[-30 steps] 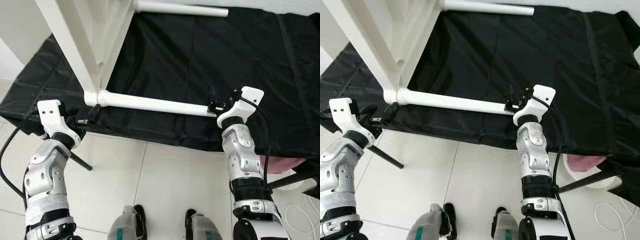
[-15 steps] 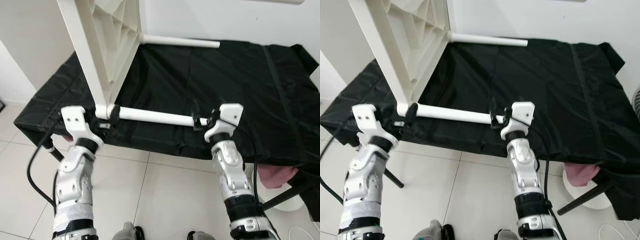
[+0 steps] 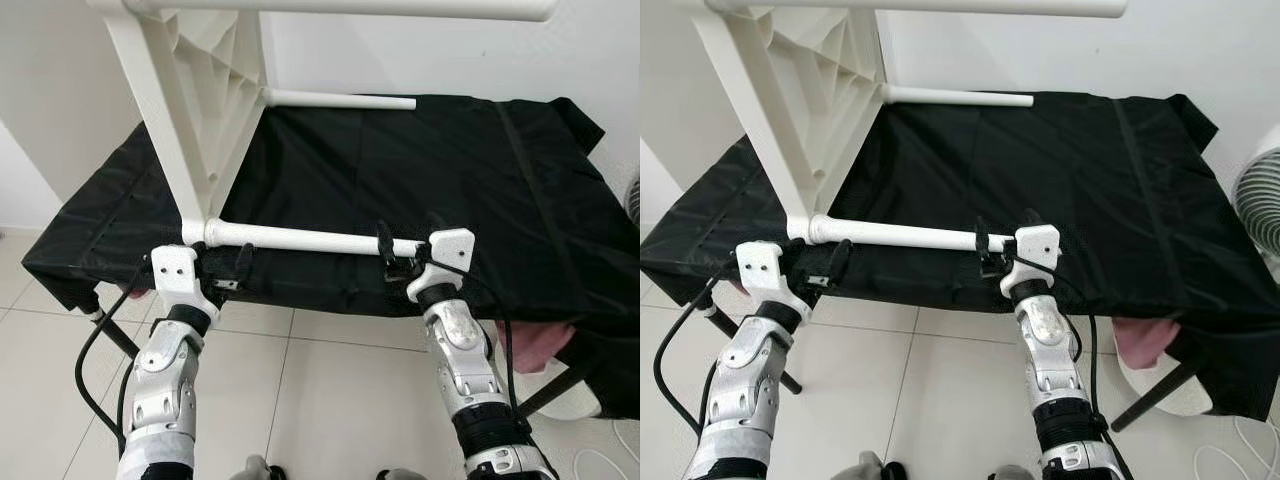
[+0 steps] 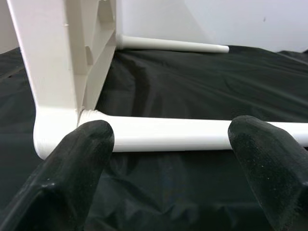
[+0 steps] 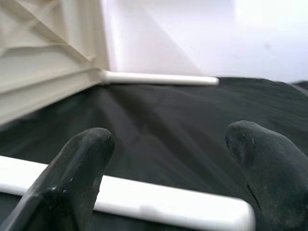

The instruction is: Building children table

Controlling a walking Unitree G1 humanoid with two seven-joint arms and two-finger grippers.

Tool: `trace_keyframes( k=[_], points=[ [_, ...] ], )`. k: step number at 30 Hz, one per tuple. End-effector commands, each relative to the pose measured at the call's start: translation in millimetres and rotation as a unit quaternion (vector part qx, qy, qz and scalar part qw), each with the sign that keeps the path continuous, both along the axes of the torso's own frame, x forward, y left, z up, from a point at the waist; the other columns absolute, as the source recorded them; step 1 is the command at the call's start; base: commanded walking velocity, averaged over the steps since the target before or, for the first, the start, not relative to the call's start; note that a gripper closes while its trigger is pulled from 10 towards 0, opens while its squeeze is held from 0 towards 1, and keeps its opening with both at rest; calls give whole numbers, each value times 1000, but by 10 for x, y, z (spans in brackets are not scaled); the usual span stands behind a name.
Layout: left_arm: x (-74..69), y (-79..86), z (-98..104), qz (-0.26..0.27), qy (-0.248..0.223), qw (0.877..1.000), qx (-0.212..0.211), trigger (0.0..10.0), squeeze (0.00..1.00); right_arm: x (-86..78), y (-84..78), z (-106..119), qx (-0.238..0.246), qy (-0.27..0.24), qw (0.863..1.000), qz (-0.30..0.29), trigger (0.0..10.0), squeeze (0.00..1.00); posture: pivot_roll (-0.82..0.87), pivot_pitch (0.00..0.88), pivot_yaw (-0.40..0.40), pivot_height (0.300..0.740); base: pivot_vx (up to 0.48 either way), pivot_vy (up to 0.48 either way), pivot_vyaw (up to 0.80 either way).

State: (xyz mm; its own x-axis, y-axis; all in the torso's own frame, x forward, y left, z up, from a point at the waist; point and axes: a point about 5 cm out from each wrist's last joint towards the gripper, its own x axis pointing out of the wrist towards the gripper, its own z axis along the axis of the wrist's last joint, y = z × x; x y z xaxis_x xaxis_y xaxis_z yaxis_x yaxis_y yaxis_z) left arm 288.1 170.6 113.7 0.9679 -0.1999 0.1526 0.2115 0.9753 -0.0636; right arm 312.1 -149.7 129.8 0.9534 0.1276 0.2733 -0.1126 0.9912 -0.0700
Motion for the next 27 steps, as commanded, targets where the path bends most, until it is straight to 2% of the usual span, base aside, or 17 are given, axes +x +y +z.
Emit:
trace_keyframes(
  k=[1, 6, 10, 12, 27],
  points=[
    [-16, 94, -82, 48, 15, 999, 6, 10000, 0, 8, 2, -27, 0, 4, 1000, -6, 10000, 0, -97, 0, 116, 740, 0, 0, 0],
    [-98, 28, -203, 58, 31, 998, -18, 10000, 0, -43, 80, -85, 1, 18, 1000, -21, 10000, 0, -98, 22, 75, 740, 0, 0, 0],
    [-121, 1, -211, 58, 30, 998, -19, 10000, 0, -61, 109, -90, 2, 22, 1000, -16, 10000, 0, -98, 22, 75, 740, 0, 0, 0],
    [-159, -66, -181, 43, 26, 999, -20, 10000, 0, -84, 141, -79, 5, 24, 1000, -4, 10000, 0, -104, 34, 43, 740, 0, 0, 0],
    [-63, -32, -113, 76, 6, 997, -18, 10000, 0, -28, 78, -33, 10, 12, 1000, -22, 10000, 0, -117, 45, 55, 740, 0, 0, 0]
  ],
)
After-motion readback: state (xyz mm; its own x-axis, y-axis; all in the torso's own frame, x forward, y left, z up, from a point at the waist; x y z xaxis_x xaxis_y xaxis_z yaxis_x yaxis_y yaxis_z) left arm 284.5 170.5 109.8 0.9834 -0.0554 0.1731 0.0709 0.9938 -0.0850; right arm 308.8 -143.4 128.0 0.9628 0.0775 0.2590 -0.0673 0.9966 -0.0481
